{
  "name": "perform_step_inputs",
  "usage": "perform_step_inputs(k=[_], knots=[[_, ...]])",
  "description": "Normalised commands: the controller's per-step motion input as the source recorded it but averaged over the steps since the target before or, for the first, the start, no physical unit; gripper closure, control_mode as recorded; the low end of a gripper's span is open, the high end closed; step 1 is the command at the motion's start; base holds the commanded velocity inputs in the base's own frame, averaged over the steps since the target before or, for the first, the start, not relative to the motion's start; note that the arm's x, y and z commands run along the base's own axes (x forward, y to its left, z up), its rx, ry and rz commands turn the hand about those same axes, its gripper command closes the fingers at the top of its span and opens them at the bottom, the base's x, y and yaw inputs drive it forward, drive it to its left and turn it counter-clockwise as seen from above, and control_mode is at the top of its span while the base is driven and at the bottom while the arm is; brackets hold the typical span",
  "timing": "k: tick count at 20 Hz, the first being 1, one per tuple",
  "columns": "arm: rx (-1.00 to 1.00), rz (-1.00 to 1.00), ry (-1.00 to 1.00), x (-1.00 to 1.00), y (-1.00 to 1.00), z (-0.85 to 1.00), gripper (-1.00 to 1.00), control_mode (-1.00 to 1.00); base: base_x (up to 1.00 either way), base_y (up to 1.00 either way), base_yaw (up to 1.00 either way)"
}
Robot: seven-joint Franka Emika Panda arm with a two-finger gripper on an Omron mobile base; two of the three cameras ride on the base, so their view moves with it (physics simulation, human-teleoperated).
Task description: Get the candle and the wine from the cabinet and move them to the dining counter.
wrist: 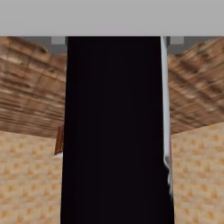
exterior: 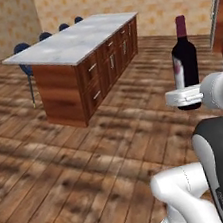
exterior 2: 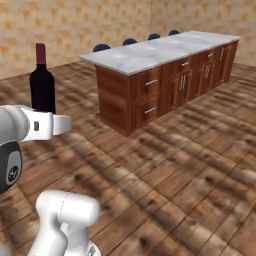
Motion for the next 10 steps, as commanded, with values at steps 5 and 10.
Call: perform_step_inputs(k=[5, 10], knots=[[0.00, 0.00, 0.00, 0.00, 0.00, 0.00, 1.00, 1.00, 0.94, 0.18, 0.00], [0.00, 0.00, 0.00, 0.00, 0.00, 0.00, 1.00, 1.00, 0.94, 0.23, 0.00]])
